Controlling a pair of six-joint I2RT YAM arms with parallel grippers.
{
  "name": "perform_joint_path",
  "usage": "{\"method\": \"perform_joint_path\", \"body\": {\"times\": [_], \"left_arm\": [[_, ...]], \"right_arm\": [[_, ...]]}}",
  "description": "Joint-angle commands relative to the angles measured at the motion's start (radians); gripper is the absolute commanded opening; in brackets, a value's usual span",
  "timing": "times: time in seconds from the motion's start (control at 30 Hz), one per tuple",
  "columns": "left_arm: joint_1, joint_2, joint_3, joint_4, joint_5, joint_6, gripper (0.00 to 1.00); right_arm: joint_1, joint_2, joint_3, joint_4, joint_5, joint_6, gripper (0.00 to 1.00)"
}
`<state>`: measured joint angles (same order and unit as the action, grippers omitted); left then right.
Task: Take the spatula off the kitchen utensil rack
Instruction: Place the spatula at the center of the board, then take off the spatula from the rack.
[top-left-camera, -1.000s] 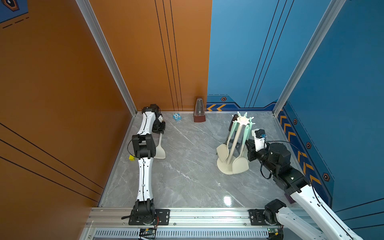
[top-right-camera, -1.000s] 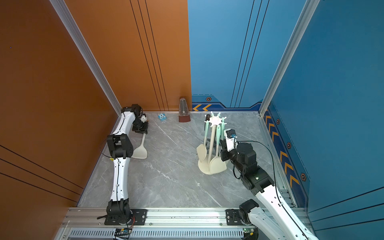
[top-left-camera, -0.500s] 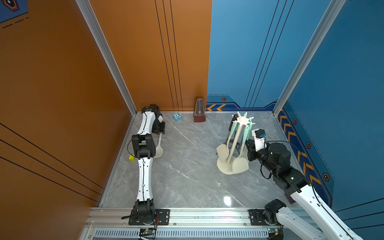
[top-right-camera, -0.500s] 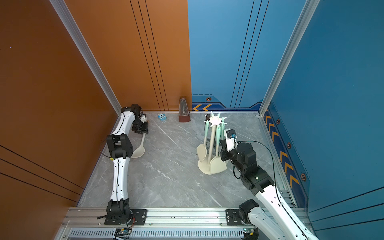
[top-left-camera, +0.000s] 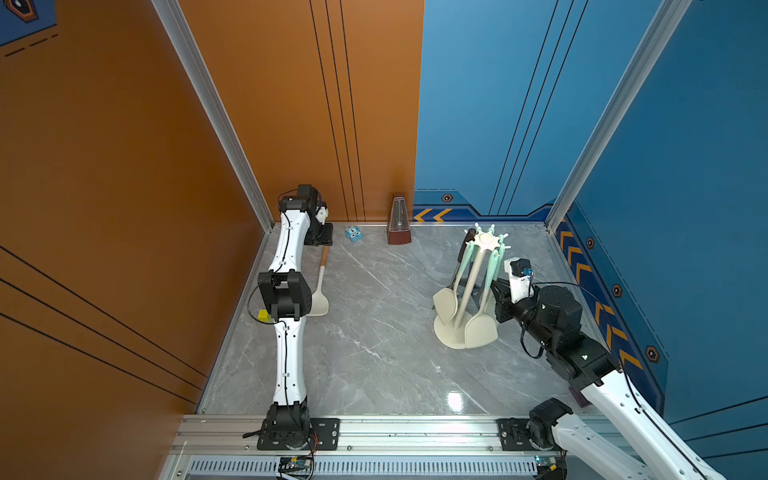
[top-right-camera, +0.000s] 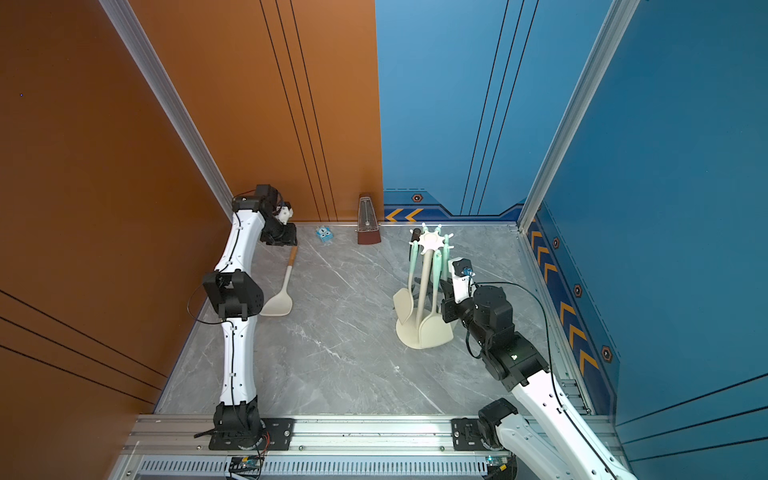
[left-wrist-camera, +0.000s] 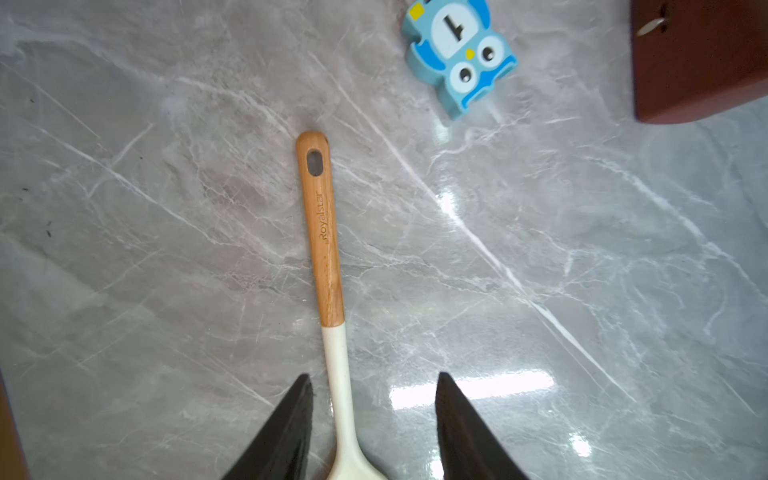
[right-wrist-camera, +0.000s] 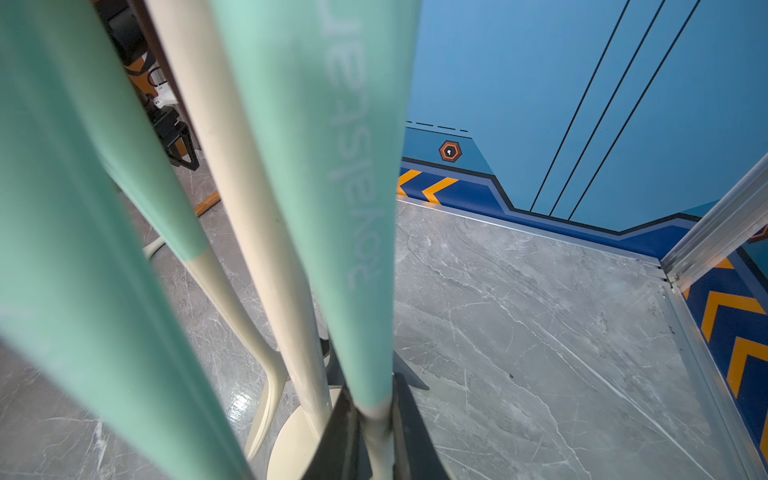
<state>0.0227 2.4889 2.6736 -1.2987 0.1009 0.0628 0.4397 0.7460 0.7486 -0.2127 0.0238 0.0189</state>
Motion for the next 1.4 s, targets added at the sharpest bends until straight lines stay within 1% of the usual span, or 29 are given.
{"method": "perform_joint_path", "body": {"times": [0.0,0.17,0.27,0.4,0.6,0.77,0.9,1.0,1.13,1.27,1.37], "left_arm": [[-0.034,-0.054,0.002,-0.022,0.027,-0.001,0.50],[-0.117,-0.131,-0.060,-0.020,0.000,0.018,0.50],[-0.159,-0.163,-0.062,-0.019,-0.016,0.024,0.50],[-0.197,-0.202,-0.055,-0.019,0.004,0.004,0.50],[-0.265,-0.268,-0.048,-0.019,0.012,0.007,0.50],[-0.319,-0.328,-0.077,-0.018,0.025,0.008,0.51],[-0.362,-0.386,-0.134,-0.016,0.050,-0.003,0.51],[-0.402,-0.443,-0.198,-0.009,0.044,-0.006,0.51],[-0.453,-0.546,-0.296,0.053,0.051,-0.049,0.51],[-0.506,-0.637,-0.341,0.092,-0.012,-0.062,0.51],[-0.538,-0.688,-0.397,0.119,-0.018,-0.075,0.51]], "right_arm": [[0.001,0.000,-0.027,-0.071,0.035,0.030,0.15],[0.001,0.004,-0.029,-0.069,0.035,0.030,0.15],[0.001,0.007,-0.029,-0.067,0.033,0.029,0.15],[0.001,0.006,-0.029,-0.068,0.031,0.028,0.15],[0.001,0.004,-0.033,-0.064,0.031,0.029,0.15],[0.001,-0.002,-0.037,-0.062,0.029,0.032,0.15],[0.002,-0.002,-0.037,-0.062,0.026,0.033,0.15],[0.002,-0.009,-0.037,-0.061,0.029,0.033,0.15],[0.002,-0.007,-0.035,-0.060,0.026,0.033,0.15],[0.004,-0.002,-0.031,-0.057,0.021,0.032,0.15],[0.005,-0.002,-0.030,-0.057,0.016,0.031,0.15]]}}
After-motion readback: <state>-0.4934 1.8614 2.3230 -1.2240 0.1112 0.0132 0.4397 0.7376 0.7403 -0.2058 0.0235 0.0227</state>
